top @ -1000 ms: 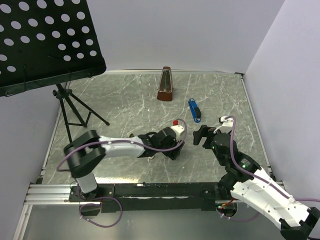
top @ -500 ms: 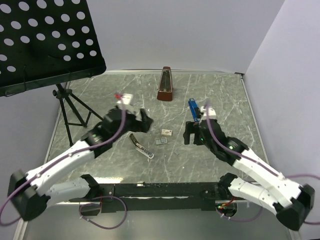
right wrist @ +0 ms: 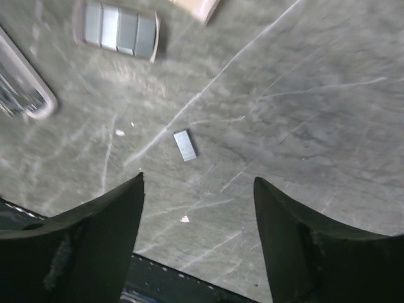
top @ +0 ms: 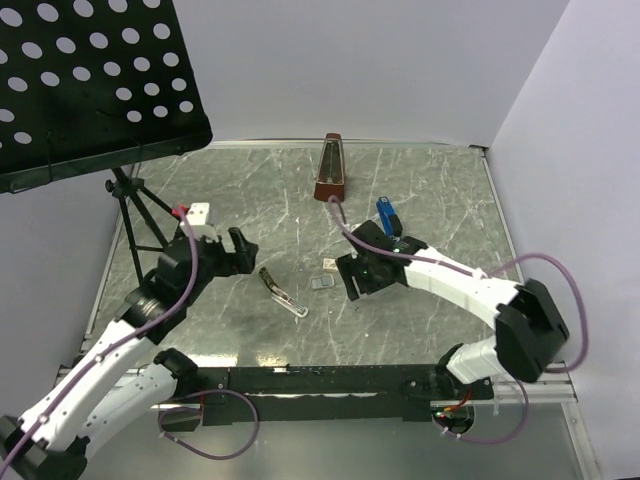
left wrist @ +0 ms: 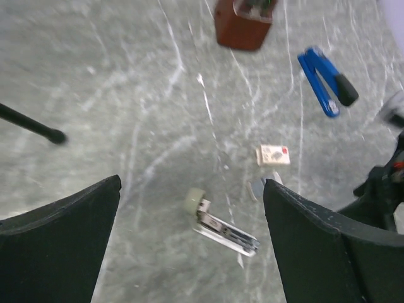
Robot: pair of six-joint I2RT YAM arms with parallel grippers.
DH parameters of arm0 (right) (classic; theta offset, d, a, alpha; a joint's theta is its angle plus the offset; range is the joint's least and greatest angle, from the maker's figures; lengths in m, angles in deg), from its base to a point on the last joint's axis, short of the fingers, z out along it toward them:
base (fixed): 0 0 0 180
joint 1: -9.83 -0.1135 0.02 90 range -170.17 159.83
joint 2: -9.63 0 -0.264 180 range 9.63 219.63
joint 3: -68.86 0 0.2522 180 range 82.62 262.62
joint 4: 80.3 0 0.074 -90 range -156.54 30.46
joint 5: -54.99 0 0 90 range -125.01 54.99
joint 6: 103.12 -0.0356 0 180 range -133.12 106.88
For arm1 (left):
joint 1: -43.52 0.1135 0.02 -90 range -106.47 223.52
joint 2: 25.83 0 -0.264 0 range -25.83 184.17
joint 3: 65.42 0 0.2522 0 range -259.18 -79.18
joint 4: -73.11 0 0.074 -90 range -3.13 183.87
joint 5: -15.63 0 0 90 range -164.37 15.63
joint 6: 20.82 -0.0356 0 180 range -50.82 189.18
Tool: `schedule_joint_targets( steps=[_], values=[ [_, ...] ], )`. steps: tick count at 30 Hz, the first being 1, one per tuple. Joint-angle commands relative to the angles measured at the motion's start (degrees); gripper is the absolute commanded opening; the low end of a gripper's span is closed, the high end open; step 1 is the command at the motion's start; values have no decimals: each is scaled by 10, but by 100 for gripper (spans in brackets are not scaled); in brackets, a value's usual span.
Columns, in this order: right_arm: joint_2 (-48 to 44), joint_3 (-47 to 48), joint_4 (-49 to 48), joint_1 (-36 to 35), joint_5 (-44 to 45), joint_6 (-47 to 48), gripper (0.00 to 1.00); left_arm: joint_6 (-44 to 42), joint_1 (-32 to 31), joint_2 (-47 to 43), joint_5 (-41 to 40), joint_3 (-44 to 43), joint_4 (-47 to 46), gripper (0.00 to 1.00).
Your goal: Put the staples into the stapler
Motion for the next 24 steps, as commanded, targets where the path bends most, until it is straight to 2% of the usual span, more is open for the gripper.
schedule_joint_targets(
  steps=[1, 3, 4, 5, 7, 12, 24],
  values=[
    [51, 47, 33, -15, -43, 40, 71, -68, 3, -47, -77, -11, -8, 99],
    [84, 63, 39, -28, -44, 50, 68, -78, 4, -71, -100, 16, -29, 99],
    [95, 69, 40, -30, -45, 52, 62, -84, 11, -79, -100, 29, -65, 99],
    [117, 80, 47, -34, -46, 55, 59, -90, 24, -87, -65, 41, -75, 99],
    [134, 88, 50, -42, -37, 56, 55, -80, 67, -96, -41, 45, -71, 99],
    [178, 112, 61, -51, -18, 56, 47, -87, 68, -103, -53, 46, -65, 99],
    [233, 125, 73, -65, 19, 57, 38, -87, 68, -112, -39, 48, -69, 99]
  ],
)
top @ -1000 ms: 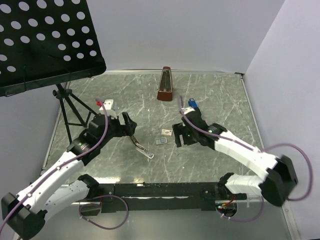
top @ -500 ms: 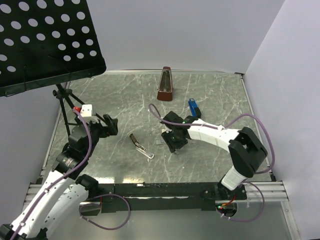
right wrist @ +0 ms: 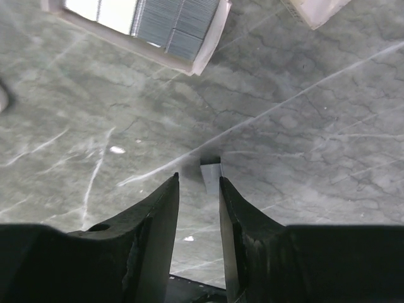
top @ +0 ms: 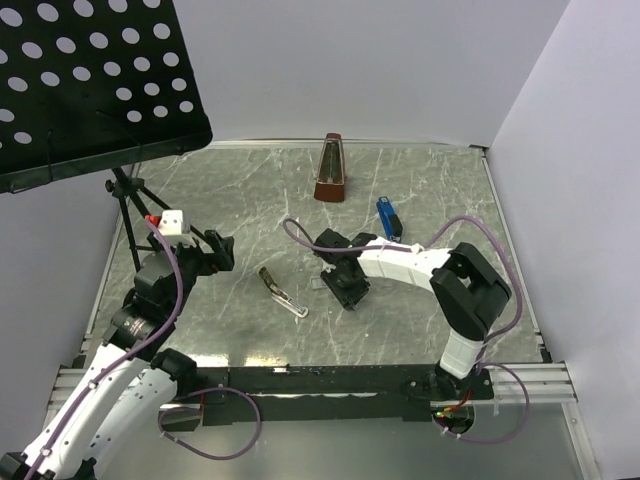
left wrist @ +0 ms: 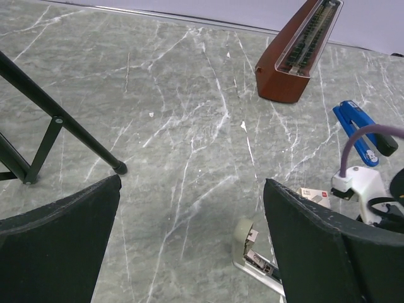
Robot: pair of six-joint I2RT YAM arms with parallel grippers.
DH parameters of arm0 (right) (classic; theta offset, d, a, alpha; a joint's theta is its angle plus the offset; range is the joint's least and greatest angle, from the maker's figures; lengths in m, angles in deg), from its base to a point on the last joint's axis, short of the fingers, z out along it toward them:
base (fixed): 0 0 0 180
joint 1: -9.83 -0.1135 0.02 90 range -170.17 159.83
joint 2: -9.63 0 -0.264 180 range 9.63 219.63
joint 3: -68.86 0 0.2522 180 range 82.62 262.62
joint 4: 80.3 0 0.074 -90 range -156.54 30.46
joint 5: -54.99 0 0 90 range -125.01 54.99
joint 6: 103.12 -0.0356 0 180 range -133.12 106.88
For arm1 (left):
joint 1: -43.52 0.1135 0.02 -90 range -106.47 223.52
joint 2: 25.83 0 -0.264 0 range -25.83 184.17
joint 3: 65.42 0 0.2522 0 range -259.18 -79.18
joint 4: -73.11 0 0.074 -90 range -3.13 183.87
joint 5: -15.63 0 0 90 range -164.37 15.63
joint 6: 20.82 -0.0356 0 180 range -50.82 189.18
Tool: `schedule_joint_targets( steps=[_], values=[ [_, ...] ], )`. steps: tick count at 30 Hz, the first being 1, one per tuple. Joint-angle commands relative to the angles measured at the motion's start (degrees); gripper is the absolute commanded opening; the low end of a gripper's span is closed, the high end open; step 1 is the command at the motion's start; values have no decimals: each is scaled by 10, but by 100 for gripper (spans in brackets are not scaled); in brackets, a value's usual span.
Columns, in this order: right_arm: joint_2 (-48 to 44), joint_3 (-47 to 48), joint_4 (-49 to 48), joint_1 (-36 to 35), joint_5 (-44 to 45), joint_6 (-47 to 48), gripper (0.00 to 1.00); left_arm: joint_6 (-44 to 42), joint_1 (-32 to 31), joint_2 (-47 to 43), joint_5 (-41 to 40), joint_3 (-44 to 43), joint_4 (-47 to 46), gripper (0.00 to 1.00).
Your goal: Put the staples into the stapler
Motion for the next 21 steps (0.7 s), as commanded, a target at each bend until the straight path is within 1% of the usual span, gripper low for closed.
schedule_joint_targets(
  steps=[1, 10, 11, 19, 21],
  values=[
    [23, 26, 21, -6, 33, 5, 38, -5, 2, -4, 11, -2, -23, 99],
    [48, 30, 16, -11, 35, 11, 35, -6, 2, -4, 15, -1, -23, 99],
    [49, 32, 20, -12, 38, 11, 33, -6, 2, -2, 15, -1, -23, 99],
    [14, 53, 46, -30, 50, 8, 32, -6, 2, -3, 20, 0, -25, 99],
    [4, 61, 55, -32, 58, 6, 34, -6, 2, -3, 20, 0, -25, 99]
  ],
)
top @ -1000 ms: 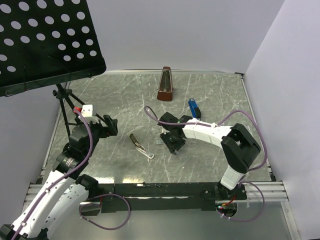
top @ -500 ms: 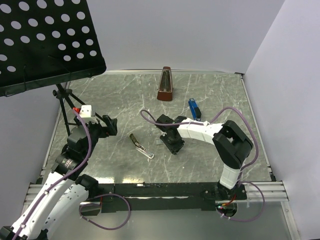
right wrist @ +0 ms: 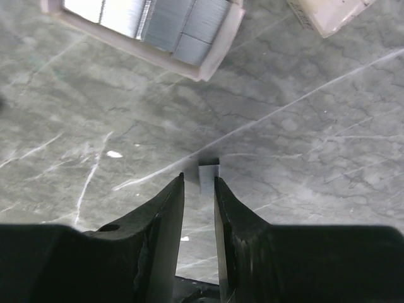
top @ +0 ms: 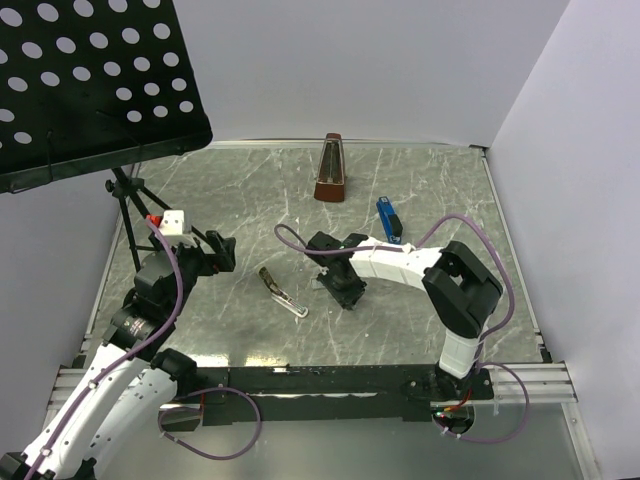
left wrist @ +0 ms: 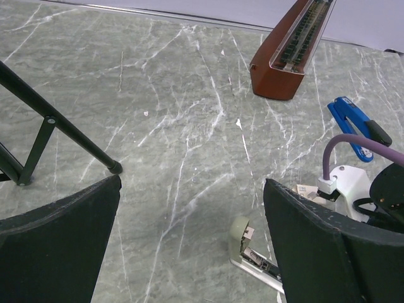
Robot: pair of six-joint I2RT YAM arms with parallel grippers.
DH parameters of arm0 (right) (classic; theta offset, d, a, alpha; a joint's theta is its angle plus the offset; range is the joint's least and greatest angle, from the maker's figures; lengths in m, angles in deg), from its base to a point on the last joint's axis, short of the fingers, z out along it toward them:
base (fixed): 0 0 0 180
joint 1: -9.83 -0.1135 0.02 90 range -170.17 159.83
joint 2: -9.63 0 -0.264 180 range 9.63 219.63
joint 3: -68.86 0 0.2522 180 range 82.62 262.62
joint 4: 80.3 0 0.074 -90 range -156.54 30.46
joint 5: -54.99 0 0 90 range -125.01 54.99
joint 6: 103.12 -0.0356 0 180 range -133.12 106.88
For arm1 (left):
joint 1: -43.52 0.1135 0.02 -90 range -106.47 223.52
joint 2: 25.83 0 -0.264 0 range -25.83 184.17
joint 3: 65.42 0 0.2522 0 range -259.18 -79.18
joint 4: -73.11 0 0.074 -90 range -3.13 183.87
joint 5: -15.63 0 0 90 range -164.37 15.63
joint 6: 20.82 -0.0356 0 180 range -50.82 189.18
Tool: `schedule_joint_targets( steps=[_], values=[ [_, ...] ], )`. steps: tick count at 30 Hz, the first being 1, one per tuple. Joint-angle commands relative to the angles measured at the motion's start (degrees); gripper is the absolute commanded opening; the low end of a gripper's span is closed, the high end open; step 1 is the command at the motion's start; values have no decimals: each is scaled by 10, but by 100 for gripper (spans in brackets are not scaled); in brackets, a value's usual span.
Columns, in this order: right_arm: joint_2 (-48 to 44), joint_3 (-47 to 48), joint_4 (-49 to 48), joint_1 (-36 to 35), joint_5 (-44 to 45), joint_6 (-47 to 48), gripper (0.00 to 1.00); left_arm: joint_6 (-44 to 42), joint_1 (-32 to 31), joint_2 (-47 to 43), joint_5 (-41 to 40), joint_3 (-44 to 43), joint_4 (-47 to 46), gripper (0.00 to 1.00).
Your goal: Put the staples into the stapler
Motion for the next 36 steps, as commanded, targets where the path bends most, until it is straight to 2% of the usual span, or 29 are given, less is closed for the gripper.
schedule_joint_targets(
  steps=[1, 7, 19, 36],
  values=[
    [-30, 40, 35, -11, 26, 0, 34, -6, 2, -3, 7, 0, -25, 99],
    [-40, 46, 40, -10, 43, 7, 37, -8, 2, -6, 8, 1, -25, 99],
    [6, 21, 3, 4, 21, 16, 41, -9, 2, -9, 9, 2, -24, 99],
    [35, -5, -17, 17, -16, 20, 38, -9, 2, -7, 11, 2, -25, 99]
  ],
)
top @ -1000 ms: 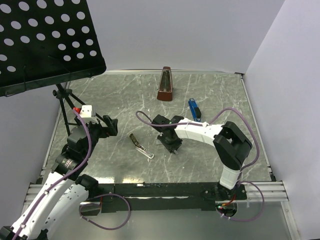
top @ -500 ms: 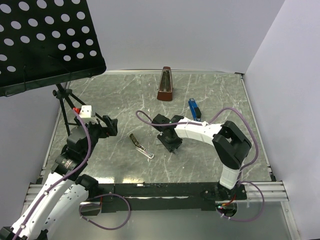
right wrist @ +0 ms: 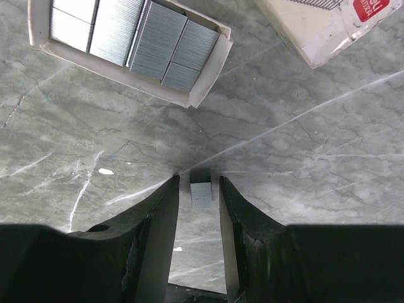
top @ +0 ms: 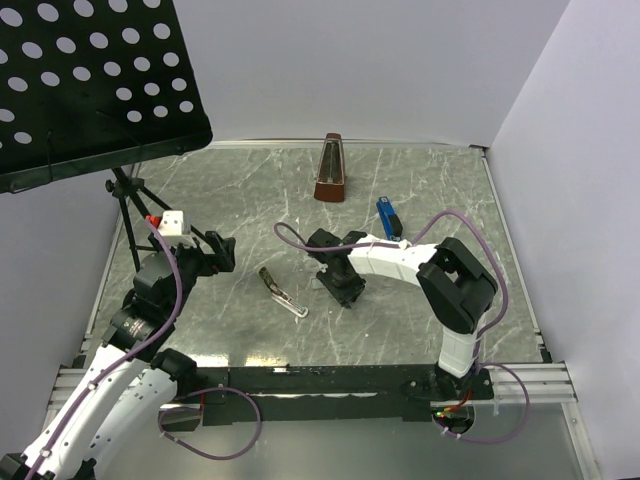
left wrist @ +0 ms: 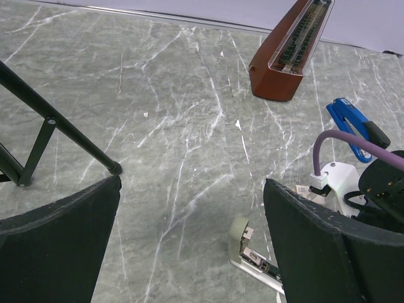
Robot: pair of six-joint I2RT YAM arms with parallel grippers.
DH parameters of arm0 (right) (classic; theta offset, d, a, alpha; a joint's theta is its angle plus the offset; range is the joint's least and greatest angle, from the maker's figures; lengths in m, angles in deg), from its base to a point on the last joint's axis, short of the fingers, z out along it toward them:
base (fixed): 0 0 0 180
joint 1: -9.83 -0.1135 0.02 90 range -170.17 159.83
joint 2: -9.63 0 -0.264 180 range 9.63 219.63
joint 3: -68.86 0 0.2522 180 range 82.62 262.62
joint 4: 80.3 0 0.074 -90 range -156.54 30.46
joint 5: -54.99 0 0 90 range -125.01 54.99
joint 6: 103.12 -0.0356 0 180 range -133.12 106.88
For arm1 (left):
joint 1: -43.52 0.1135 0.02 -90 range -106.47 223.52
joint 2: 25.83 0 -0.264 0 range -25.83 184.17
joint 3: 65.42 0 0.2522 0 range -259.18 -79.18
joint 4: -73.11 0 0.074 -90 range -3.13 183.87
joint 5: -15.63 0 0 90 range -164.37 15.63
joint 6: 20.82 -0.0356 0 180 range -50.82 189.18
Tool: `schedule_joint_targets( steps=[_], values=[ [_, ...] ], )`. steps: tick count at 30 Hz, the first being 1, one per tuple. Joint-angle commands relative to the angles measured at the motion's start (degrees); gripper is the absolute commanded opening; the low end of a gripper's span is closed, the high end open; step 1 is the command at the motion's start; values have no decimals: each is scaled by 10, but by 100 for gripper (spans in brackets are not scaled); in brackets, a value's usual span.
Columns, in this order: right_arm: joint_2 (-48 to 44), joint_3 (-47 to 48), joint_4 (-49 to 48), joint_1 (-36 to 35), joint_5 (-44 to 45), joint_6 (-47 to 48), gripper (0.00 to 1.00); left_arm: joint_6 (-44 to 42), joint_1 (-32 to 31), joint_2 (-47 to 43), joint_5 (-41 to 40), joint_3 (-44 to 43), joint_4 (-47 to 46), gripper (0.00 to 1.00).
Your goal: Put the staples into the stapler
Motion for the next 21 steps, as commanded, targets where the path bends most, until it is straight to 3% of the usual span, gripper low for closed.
schedule_joint_targets(
  steps=[1, 9, 21],
  values=[
    [12, -18, -4, 5, -18, 1, 38, -8, 2, -2, 10, 1, -24, 99],
    [2, -37, -4, 10, -35, -6, 33, -8, 2, -4, 12, 2, -25, 99],
    [-13, -59, -3, 13, -34, -9, 35, -8, 2, -11, 12, 3, -23, 99]
  ],
)
